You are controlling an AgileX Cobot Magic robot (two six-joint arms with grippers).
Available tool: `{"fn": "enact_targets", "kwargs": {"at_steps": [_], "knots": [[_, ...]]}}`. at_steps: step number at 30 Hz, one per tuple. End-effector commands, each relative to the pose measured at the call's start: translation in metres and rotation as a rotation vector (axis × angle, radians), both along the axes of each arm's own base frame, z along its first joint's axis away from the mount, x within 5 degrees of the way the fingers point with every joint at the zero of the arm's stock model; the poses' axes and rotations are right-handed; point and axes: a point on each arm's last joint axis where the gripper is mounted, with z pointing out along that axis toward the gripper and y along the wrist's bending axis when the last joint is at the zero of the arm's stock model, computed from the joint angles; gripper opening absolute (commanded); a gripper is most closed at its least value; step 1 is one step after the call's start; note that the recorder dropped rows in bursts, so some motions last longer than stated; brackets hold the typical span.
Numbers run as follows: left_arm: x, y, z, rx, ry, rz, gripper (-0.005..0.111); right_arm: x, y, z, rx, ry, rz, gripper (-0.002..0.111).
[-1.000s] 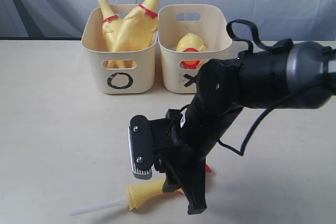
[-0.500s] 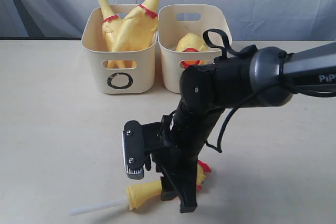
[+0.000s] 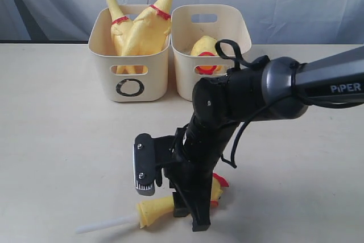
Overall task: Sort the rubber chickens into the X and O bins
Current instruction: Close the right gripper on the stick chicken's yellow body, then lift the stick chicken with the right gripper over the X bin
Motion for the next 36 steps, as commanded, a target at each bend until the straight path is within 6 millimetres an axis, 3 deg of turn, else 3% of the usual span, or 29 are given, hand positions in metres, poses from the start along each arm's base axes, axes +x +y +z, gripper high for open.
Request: {"fn": "enact_targets", "kwargs": {"at_steps": [1,8,11,16,22,26,31,32,36], "knots": [[-0.001,0.0,-0.001,-0.021,-0.007,0.004,0.0,0.0,0.001,-0.002,-0.006,0.002,0.006,0.05],[-0.001,0.0,-0.001,-0.021,-0.007,0.004,0.0,0.0,0.001,-0.01,-0.026,0.017,0.006,0.044],[-0.001,0.0,-0.001,-0.021,-0.007,0.004,0.0,0.001,0.0,-0.01,-0.028,0.016,0.004,0.031],[-0.001,0.0,-0.001,-0.023,-0.006,0.004,0.0,0.0,0.0,-0.01,-0.036,0.028,-0.022,0.0],[-0.001,0.0,-0.001,-0.023,-0.006,0.004,0.0,0.0,-0.001,-0.004,-0.035,0.052,-0.125,-0.001],[-0.001,0.0,-0.001,-0.023,-0.006,0.004,0.0,0.001,0.0,0.012,0.009,0.022,-0.18,-0.001],[-0.001,0.0,-0.001,-0.023,-0.006,0.004,0.0,0.01,0.003,0.052,0.184,-0.113,-0.333,-0.001],[-0.001,0.0,-0.001,-0.023,-0.006,0.004,0.0,0.016,0.005,0.068,0.284,-0.187,-0.406,-0.001],[-0.001,0.0,-0.001,-0.025,-0.005,0.004,0.0,0.03,0.007,0.097,0.494,-0.316,-0.564,-0.001]]}}
